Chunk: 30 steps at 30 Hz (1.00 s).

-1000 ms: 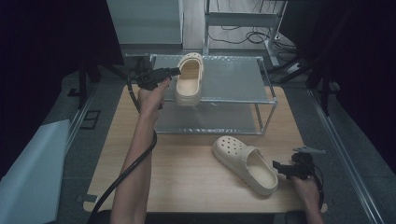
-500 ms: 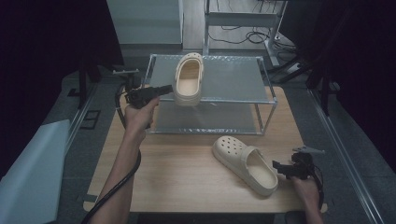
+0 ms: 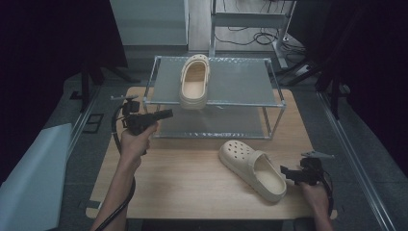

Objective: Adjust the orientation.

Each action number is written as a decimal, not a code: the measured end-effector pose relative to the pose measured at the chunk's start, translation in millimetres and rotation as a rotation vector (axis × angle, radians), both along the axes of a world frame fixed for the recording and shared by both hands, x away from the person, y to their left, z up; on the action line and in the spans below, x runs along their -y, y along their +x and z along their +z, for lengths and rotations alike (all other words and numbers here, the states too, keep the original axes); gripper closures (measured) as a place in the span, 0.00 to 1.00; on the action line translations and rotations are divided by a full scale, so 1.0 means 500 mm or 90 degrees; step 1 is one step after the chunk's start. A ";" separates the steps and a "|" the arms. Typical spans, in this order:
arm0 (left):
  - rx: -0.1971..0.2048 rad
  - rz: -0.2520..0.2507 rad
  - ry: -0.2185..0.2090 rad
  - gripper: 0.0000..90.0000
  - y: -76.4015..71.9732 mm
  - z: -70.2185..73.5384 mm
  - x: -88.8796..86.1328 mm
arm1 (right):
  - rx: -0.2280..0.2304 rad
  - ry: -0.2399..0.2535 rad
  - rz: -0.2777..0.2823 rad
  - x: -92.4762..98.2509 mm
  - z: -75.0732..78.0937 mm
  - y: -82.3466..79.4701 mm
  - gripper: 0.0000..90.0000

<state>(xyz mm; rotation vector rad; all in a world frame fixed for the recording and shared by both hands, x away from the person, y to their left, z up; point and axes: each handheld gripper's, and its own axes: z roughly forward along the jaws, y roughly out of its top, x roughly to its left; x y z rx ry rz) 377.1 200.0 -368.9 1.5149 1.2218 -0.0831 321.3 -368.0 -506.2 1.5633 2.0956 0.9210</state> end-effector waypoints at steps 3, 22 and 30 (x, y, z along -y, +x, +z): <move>0.004 -0.003 0.030 0.53 -0.013 -0.018 0.001 | -0.001 0.000 -0.001 0.000 0.000 0.000 0.09; 0.044 -0.007 0.203 0.16 -0.095 -0.133 0.015 | 0.000 0.002 -0.001 -0.001 0.001 -0.001 0.09; 0.064 0.000 0.256 0.09 -0.123 -0.173 0.031 | -0.003 -0.003 0.005 -0.003 0.000 -0.001 0.09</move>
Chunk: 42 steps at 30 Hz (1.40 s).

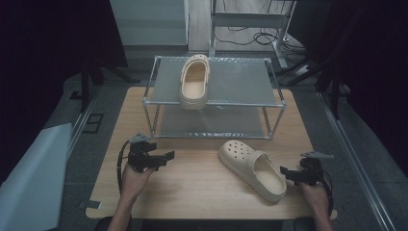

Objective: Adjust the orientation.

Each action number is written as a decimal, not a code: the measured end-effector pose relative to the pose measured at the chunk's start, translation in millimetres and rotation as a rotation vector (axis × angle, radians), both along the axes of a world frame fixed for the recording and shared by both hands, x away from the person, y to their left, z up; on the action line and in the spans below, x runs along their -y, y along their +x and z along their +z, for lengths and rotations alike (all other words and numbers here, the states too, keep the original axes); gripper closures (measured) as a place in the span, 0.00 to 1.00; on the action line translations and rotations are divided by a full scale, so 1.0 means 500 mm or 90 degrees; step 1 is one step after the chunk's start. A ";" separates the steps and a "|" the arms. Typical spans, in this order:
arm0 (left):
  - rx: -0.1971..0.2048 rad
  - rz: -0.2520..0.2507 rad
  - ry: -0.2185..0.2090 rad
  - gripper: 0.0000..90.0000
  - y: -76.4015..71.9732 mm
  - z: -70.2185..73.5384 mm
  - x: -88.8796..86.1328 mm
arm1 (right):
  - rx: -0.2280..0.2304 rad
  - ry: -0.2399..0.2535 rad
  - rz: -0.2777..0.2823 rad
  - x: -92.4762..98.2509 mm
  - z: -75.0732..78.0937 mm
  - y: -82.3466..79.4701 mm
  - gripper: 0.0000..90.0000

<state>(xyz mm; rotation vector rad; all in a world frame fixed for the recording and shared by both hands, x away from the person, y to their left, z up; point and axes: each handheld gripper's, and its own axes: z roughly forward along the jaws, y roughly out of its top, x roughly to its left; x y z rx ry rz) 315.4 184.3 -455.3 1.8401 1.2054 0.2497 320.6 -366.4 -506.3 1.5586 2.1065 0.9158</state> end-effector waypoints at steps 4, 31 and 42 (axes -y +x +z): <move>0.001 -0.001 0.022 0.05 -0.011 -0.022 0.008 | -0.002 -0.002 0.004 -0.001 -0.001 0.000 0.09; 0.003 -0.029 0.196 0.00 -0.031 -0.111 0.082 | -0.013 -0.036 0.039 -0.026 0.003 -0.013 0.09; -0.004 -0.037 0.213 0.00 -0.031 -0.120 0.085 | -0.019 -0.065 0.102 -0.078 0.007 -0.031 0.07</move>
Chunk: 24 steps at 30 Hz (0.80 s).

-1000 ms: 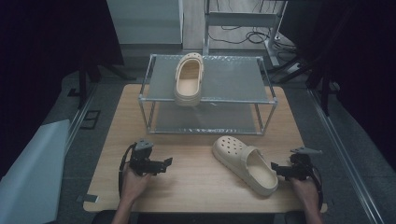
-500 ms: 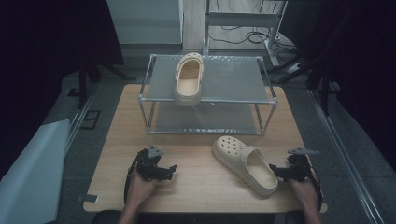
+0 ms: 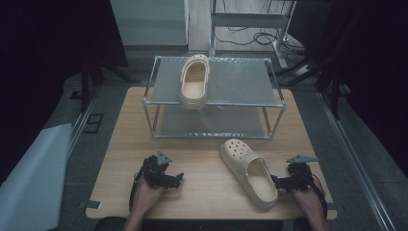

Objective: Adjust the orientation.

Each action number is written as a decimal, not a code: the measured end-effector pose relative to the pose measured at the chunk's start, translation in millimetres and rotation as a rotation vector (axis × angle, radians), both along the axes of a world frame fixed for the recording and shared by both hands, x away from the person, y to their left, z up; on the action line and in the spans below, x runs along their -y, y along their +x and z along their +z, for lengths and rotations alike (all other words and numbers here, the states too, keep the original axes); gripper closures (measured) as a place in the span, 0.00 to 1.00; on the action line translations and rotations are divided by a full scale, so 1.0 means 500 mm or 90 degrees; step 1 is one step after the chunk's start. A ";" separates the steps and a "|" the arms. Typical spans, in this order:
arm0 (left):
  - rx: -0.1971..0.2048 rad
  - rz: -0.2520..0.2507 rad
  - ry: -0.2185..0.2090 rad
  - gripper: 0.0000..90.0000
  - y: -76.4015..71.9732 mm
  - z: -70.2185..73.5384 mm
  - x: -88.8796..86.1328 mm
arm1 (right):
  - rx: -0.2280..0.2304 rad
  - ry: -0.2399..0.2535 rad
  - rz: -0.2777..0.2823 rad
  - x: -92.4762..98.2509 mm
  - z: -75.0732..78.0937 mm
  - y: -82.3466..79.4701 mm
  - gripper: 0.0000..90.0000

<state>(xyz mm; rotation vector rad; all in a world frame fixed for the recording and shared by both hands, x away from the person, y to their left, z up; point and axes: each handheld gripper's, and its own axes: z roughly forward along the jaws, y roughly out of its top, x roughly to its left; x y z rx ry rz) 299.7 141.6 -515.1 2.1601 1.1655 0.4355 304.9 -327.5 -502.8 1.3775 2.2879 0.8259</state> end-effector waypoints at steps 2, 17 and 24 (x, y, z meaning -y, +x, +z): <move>0.001 -0.001 0.003 0.00 0.000 -0.001 0.001 | 0.000 -0.004 0.005 -0.005 0.001 -0.002 0.07; -0.003 -0.003 0.009 0.00 0.001 -0.004 0.004 | -0.002 -0.017 0.057 -0.055 0.002 -0.011 0.06; -0.001 -0.002 0.011 0.00 0.001 -0.002 0.003 | -0.009 -0.009 0.055 -0.050 0.003 -0.011 0.05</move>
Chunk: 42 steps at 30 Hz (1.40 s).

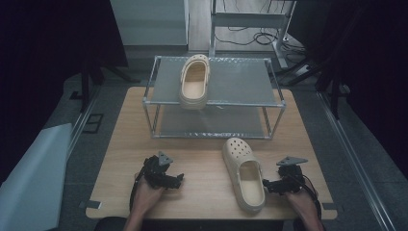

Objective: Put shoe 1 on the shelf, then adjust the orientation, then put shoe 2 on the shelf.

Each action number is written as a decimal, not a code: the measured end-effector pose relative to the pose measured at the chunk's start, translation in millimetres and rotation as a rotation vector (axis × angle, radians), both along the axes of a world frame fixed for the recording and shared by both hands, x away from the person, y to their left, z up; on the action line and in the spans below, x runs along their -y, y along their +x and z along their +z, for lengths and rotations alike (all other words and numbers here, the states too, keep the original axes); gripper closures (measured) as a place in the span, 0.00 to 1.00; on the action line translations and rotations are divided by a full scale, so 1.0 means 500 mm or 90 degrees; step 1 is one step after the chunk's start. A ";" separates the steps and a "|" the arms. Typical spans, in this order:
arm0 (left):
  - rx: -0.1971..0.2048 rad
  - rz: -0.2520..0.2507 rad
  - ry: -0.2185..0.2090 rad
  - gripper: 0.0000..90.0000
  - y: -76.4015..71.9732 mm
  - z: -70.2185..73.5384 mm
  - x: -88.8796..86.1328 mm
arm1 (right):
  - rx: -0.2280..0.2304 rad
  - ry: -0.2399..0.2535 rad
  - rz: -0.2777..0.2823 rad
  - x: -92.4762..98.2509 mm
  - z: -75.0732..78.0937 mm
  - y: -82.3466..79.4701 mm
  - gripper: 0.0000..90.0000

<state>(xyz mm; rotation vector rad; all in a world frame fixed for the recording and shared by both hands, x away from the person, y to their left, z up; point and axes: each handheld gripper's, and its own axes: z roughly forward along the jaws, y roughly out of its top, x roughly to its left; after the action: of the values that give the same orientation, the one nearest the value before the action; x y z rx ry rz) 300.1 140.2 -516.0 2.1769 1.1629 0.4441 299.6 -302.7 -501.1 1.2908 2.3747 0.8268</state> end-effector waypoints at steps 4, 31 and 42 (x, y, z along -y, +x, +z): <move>0.000 0.003 -0.002 0.00 0.000 0.001 -0.002 | 0.008 0.008 -0.012 0.013 0.008 -0.001 0.05; -0.004 0.006 -0.005 0.00 0.001 0.003 -0.006 | 0.030 0.077 0.013 0.018 0.056 -0.065 0.00; -0.006 0.004 -0.006 0.00 0.002 0.002 -0.005 | 0.014 0.115 0.014 -0.022 0.062 -0.053 0.00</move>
<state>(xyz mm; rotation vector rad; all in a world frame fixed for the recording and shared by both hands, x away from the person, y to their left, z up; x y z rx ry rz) 301.0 142.8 -515.0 2.1704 1.1753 0.4313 273.3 -291.6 -469.9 1.3173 2.3447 1.0780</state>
